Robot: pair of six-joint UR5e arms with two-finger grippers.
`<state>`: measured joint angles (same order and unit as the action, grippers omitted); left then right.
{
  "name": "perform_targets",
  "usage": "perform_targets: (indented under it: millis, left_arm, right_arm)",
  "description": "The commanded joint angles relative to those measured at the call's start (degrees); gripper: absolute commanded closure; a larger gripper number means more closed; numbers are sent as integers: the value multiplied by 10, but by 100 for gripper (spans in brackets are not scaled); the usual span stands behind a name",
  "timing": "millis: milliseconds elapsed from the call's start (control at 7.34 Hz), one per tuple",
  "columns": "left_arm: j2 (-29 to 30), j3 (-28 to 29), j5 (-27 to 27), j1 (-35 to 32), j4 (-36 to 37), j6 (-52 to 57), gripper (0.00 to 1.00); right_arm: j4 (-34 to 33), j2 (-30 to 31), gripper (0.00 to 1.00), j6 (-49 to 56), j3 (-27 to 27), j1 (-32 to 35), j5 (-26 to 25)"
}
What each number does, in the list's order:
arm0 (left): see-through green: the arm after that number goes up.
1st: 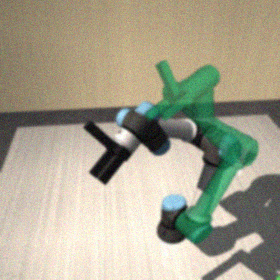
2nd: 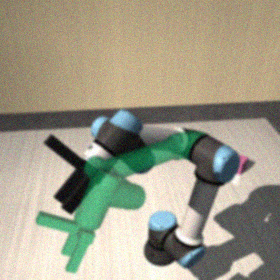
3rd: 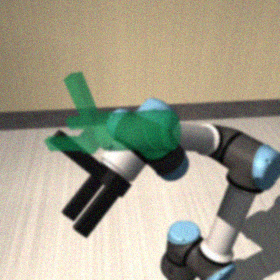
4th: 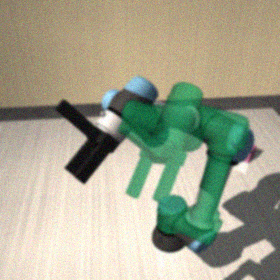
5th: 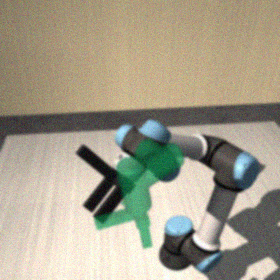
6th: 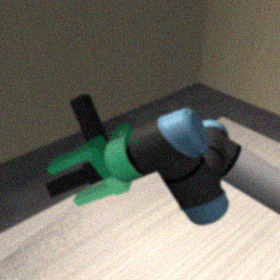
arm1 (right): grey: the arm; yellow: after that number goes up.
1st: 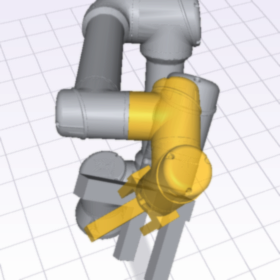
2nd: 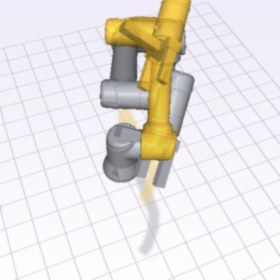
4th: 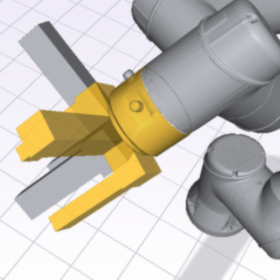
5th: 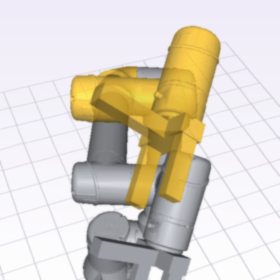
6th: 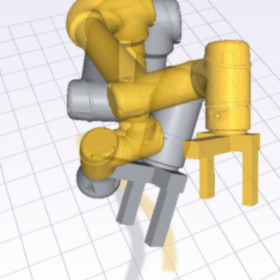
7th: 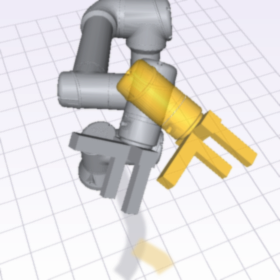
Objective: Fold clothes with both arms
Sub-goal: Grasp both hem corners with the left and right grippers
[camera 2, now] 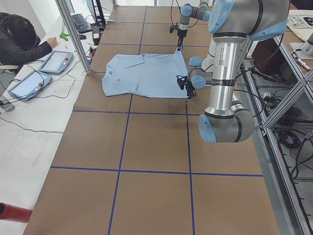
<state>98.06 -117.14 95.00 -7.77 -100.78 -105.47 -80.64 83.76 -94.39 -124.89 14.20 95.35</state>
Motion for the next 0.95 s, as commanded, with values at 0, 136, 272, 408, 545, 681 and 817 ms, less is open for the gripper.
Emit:
perform_targets:
  millis: [0, 136, 272, 408, 545, 681, 817]
  left_arm:
    - [5, -5, 1, 1, 11, -3, 100]
    - [6, -11, 2, 1, 15, -2, 100]
    - [3, -26, 2, -1, 16, -1, 100]
    - [4, -43, 3, -3, 42, 5, 100]
    - [5, -75, 4, -1, 79, 10, 100]
    - [8, -109, 6, 2, 109, 11, 100]
    - [10, -137, 8, 3, 113, 11, 100]
  right_arm:
    - [0, 0, 100, 1, 0, 2, 1]
    - [0, 0, 100, 1, 0, 3, 7]
    - [0, 1, 100, 3, -2, 13, 31]
    - [-1, 4, 100, 3, -10, 30, 70]
    - [-4, 11, 100, 4, -22, 36, 90]
    - [-6, 18, 100, 4, -32, 34, 112]
    - [-6, 35, 100, 4, -47, 34, 167]
